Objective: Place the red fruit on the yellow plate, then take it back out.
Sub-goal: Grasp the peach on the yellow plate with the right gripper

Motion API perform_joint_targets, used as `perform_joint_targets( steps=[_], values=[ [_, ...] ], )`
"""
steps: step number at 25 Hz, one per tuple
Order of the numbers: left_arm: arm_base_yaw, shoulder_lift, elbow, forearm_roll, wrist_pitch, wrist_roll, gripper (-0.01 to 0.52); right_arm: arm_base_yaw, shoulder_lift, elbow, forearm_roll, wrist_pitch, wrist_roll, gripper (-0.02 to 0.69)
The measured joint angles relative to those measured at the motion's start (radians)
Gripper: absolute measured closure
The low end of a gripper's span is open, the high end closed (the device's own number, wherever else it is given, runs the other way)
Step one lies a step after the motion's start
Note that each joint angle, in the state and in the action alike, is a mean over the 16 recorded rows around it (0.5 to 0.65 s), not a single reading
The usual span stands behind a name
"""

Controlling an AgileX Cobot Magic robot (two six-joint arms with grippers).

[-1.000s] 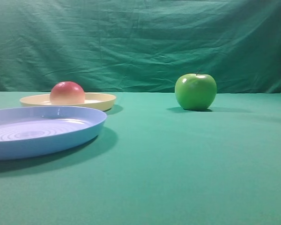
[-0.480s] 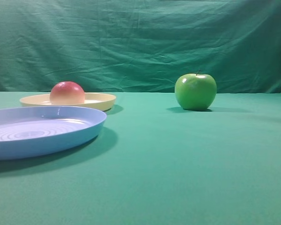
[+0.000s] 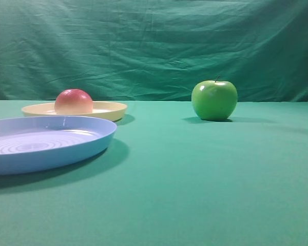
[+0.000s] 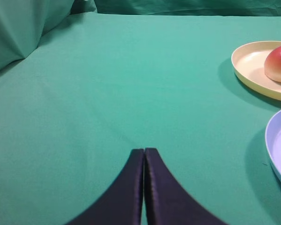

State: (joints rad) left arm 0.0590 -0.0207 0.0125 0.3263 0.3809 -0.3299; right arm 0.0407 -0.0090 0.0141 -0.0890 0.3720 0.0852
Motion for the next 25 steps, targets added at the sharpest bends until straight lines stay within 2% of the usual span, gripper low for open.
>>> perform_joint_targets(
  steps=[11, 25],
  values=[
    [0.0, 0.0, 0.0, 0.0, 0.0, 0.0, 0.514, 0.076, 0.13, -0.196, 0.051, -0.027, -0.008, 0.665],
    [0.0, 0.0, 0.0, 0.0, 0.0, 0.0, 0.514, 0.297, 0.574, -0.627, 0.074, 0.094, -0.119, 0.665]
  ],
)
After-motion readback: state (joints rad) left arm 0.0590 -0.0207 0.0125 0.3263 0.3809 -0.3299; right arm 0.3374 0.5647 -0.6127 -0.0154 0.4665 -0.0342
